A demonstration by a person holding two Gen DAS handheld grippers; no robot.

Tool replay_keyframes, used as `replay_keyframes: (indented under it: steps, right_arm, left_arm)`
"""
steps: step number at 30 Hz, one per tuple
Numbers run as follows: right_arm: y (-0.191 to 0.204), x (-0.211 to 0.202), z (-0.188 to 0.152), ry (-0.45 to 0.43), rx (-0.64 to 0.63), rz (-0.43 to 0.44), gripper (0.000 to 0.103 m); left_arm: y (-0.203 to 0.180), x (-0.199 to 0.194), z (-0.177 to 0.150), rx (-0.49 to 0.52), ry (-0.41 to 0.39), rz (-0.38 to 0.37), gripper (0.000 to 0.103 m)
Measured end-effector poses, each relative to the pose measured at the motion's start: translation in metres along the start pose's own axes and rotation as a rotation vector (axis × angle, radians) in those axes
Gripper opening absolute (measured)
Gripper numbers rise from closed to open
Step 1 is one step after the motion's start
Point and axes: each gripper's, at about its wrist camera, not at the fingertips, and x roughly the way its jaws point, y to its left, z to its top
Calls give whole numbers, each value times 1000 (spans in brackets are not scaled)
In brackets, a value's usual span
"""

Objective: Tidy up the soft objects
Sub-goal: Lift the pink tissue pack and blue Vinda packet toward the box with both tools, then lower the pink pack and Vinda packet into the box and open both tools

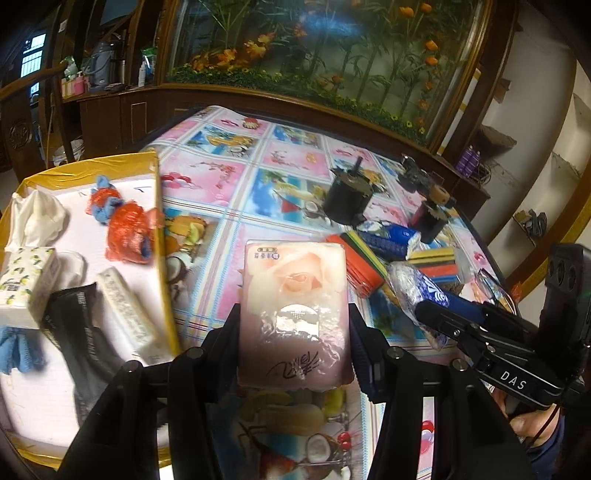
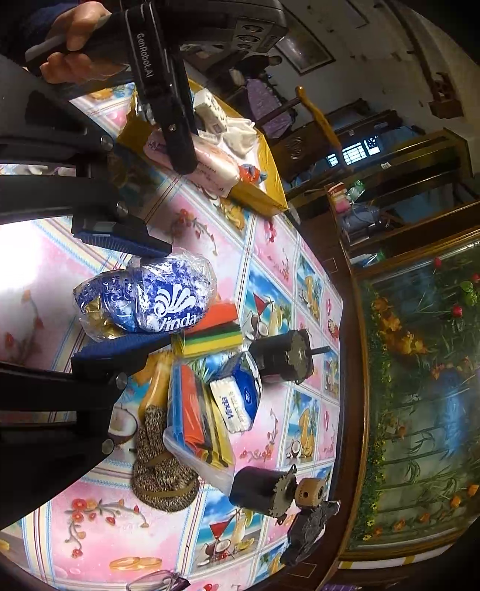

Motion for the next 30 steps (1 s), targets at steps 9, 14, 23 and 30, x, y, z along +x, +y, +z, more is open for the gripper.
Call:
replay_keyframes:
  steps: [9,14,23,30]
  right_arm:
    - [30,11,12,3,31,107,44]
    - [71,30,30,34,-4,141,44]
    - [151,86,66,105,-63,183,44]
    - [181,141,89,174,-29,195,45]
  left_arm:
    - [59,-29,8,-108,-63,55,52]
    - [105,-47,11,-181,-95,109,52]
    - [163,-43,11,-273,-86,169,52]
    - [176,-41,10,-288,-85,163,52]
